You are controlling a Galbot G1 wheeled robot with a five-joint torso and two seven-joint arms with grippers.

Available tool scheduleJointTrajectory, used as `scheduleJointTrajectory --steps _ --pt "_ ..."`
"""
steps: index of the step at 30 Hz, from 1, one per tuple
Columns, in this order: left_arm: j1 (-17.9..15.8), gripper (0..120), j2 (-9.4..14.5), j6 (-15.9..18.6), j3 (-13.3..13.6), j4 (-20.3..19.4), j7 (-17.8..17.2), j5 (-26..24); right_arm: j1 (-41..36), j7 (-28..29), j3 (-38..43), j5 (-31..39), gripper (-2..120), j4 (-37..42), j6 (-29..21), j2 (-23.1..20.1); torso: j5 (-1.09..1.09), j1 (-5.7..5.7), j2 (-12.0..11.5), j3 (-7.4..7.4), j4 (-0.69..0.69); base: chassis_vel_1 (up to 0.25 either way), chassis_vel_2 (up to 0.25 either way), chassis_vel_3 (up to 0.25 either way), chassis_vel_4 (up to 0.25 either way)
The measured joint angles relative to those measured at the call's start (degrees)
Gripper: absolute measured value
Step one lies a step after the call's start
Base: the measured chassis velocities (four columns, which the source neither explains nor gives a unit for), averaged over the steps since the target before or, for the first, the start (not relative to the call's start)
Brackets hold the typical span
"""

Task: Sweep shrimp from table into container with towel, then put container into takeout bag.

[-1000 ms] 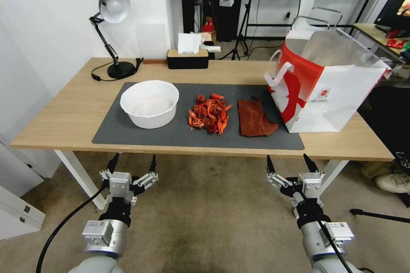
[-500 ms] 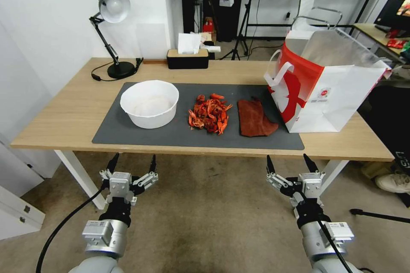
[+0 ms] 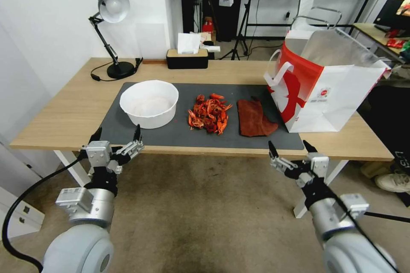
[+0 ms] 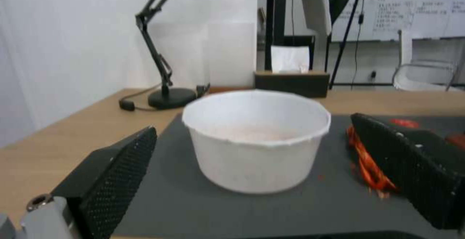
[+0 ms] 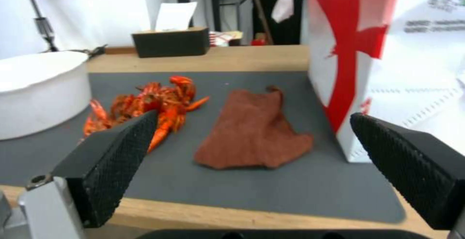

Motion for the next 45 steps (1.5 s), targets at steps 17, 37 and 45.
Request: scheduleJointTrajectory --steps 17,37,45 --pt "2.6 100 -0.5 -2.2 0.1 3.0 1.8 1.6 3.9 0.7 3.1 3.6 100 -6.8 5.1 -2.0 0.01 0.0 0.0 0.0 -0.03 0.0 0.0 0.0 0.0" --pt "-33.1 100 38.0 -5.0 4.8 24.0 32.2 -18.7 2.5 0.4 1.9 1.6 100 -6.6 7.9 -1.7 -0.03 0.0 0.0 0.01 -0.02 0.0 0.0 0.0 0.0" --pt "-53.0 100 46.4 -1.6 16.8 30.6 55.6 -12.6 1.7 0.2 2.3 1.0 100 -6.5 9.1 -1.7 0.02 0.0 0.0 0.01 -0.06 0.0 0.0 0.0 0.0"
